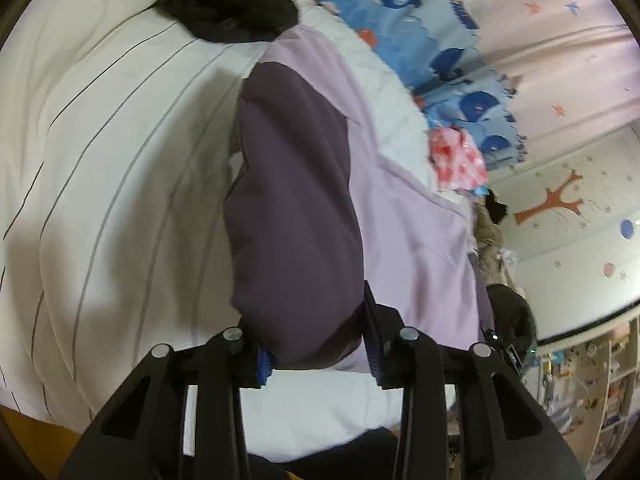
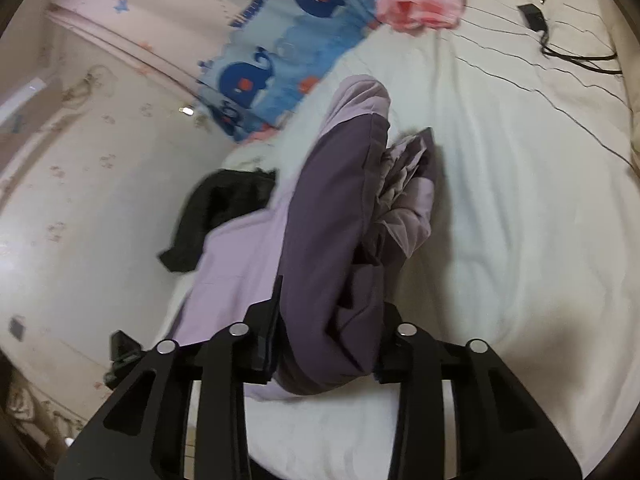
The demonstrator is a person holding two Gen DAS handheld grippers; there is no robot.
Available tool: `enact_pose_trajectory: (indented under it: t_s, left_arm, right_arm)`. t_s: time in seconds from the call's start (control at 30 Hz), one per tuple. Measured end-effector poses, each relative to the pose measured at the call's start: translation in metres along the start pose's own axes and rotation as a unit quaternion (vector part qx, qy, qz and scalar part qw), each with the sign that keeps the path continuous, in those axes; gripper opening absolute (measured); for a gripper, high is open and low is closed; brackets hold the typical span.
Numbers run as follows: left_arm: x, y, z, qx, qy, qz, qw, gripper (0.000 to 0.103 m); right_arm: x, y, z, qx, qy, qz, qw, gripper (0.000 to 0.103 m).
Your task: Fold large clothes
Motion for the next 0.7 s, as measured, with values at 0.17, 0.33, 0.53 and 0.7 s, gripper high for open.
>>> enact_pose_trajectory:
  t_s: [0.17,0.33,0.53,0.7]
  left_arm:
    - [0.030,0.046,0.047,0.009,-0.052,0.025,0.9983,0.032]
    - [-0.034,0.030,0.081,-0.051,-0.017,-0.016,0.9984,0.039]
    - [-0.096,0.011,0.096,-0.049,0.048,0.006,0.9976,0.069]
    - [-0.086,-0.001,0.086,-0.042,0.028,-0.008,0.9987,0.076]
  right_arm:
    - [-0.024,0.047,0.039,0.006,0.008,-0.047,0.999,0.028]
    - [0.035,0.058,0.094,-0.067,-0.053,0.002,0.996,0.048]
    - [0.067,0.048,0.106,-0.061,-0.107,-0.042,0.991,0.079]
    - [0.066,0.039,0.104,-0.054,-0.112,-0.035,0.992,0.086]
Point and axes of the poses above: each gripper's, at about its wrist camera, not at the fingertips, and y roughly against the way its jaws point, x to its right, z to its underside, the point moved 3 cm from there along -y, roughly the way its jaws point, and after that the axes turned 10 degrees about -x, right-handed, at the moved point
